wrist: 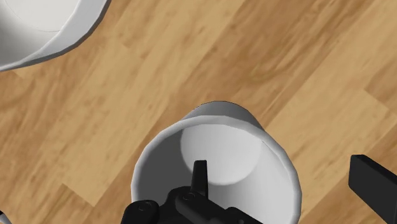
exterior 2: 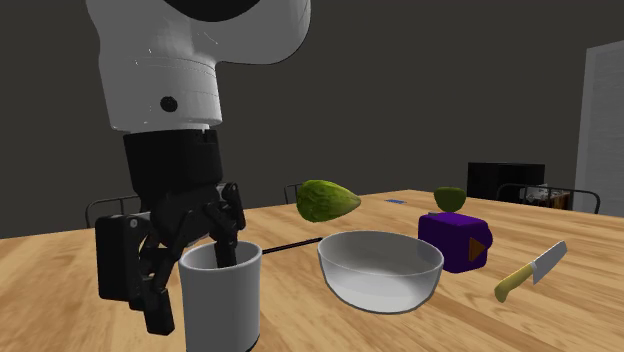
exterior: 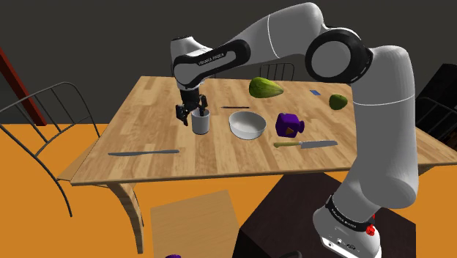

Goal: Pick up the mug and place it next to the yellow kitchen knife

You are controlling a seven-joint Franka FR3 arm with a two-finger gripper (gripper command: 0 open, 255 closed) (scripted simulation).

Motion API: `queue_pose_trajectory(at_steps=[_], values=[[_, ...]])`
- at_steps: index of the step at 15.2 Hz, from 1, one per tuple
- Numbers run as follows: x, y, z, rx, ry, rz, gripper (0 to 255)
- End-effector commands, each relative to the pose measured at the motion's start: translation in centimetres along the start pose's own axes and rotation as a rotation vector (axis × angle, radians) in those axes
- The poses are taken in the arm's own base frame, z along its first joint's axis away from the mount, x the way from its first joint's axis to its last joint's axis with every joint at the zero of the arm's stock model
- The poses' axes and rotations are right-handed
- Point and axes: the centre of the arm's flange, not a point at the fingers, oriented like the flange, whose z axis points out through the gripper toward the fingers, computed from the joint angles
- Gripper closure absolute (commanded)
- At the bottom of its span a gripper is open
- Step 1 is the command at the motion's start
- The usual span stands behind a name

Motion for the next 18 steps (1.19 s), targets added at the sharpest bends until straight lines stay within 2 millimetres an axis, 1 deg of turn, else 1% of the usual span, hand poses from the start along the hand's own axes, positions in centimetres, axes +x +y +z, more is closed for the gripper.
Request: queue_pose_trajectory(at_steps=[1,2,3,12,18], values=[[0.0,0.0,0.0,0.0,0.0,0.0,0],[0.0,0.0,0.0,0.0,0.0,0.0,0],[0.0,0.0,0.0,0.0,0.0,0.0,255],[0.0,0.0,0.0,0.0,0.0,0.0,255],[-0.3,0.2,-3.1,0.0,0.0,0.0,255]])
